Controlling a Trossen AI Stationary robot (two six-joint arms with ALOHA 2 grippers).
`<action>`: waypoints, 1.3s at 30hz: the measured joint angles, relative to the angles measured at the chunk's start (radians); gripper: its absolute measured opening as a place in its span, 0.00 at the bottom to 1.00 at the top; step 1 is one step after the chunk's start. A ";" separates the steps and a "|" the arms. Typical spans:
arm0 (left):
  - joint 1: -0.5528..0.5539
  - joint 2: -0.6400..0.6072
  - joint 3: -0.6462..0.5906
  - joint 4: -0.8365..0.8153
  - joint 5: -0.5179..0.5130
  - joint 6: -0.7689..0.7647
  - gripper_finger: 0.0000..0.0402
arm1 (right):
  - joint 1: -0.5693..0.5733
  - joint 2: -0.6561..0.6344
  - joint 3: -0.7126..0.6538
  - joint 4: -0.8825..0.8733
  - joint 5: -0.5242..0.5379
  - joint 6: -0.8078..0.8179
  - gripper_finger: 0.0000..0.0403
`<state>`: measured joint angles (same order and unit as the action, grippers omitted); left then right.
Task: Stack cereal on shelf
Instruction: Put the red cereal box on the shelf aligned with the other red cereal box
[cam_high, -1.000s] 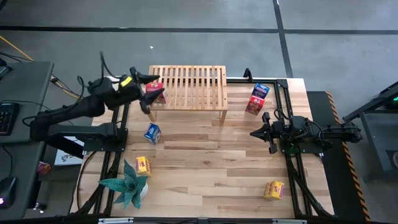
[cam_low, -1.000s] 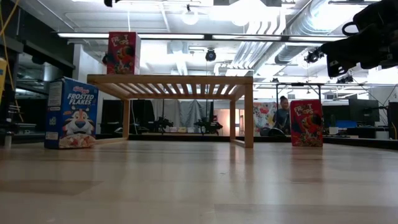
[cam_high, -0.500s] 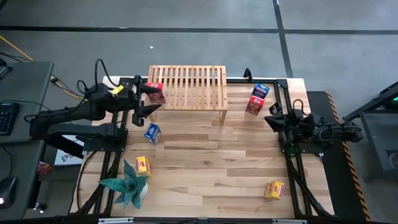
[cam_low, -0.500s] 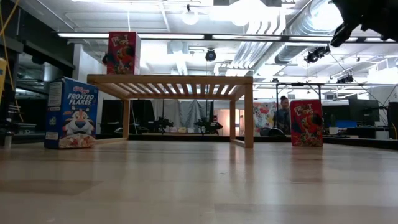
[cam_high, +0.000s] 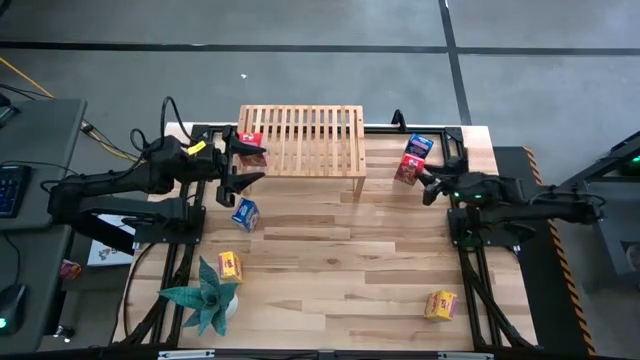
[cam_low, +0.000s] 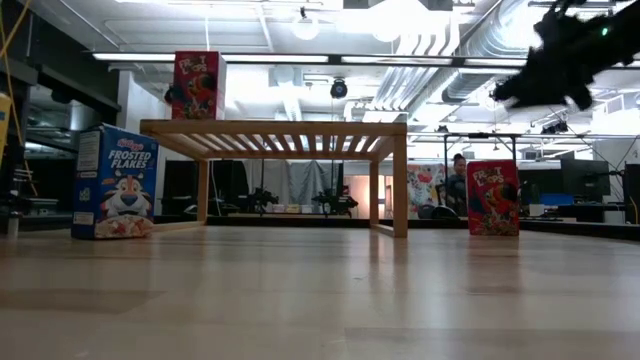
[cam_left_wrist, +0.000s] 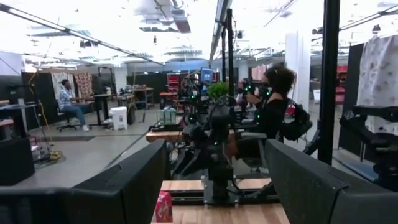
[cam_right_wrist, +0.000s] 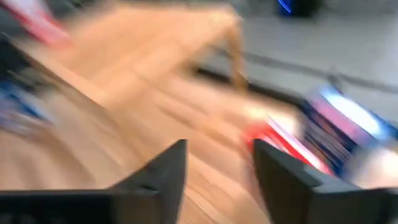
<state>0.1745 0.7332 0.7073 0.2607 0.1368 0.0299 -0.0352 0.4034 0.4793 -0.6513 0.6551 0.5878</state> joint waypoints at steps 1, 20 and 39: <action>0.000 0.000 0.000 0.000 0.000 0.000 0.65 | -0.011 0.030 0.018 -0.065 -0.001 0.025 0.54; 0.000 0.000 0.000 0.053 0.000 0.000 0.65 | -0.386 0.460 0.223 -0.115 -0.260 -0.269 0.78; 0.001 0.000 0.000 0.048 0.000 -0.003 0.65 | -0.557 0.801 0.332 -0.172 -0.358 -0.484 0.78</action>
<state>0.1752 0.7330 0.7074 0.3083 0.1364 0.0273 -0.5919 1.2046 0.8114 -0.8230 0.2966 0.1038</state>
